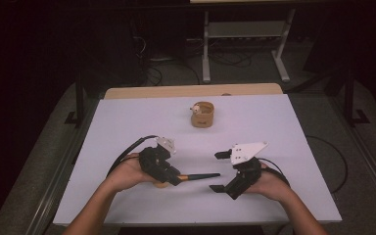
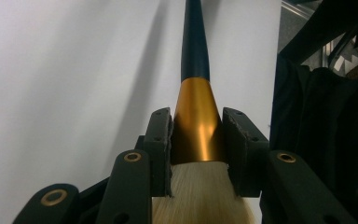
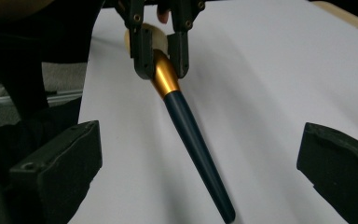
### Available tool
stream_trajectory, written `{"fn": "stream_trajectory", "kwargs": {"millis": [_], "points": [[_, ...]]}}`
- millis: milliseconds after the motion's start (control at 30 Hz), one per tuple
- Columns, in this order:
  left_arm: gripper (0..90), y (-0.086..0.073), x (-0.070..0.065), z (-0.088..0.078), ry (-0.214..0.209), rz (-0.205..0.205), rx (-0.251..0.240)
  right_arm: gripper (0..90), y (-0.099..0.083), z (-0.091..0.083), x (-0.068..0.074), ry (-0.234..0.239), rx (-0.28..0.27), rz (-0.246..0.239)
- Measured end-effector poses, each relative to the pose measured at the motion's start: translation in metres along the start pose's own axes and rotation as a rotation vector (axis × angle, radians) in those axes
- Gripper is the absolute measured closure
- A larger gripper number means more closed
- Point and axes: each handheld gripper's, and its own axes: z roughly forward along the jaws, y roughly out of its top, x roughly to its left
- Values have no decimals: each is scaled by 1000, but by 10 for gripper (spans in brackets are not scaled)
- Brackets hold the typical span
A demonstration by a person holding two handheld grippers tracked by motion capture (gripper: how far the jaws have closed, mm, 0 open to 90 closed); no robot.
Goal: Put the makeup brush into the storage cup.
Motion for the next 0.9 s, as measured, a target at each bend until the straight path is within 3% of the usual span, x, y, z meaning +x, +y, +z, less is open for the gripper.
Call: {"fn": "stream_trajectory", "kwargs": {"millis": [333, 433, 567, 900], "points": [[643, 2, -4, 0, -13, 13, 2, 92, 9, 10, 5, 39, 60, -44], [643, 1, -4, -2, -14, 7, -3, 138, 13, 12, 5, 49, 84, -72], [643, 1, -4, -2, -17, 10, 2, 200, 20, 16, 4, 72, 114, -76], [644, 2, -4, -1, -17, 24, 8, 391, 32, 33, 2, 84, 217, -180]]}}
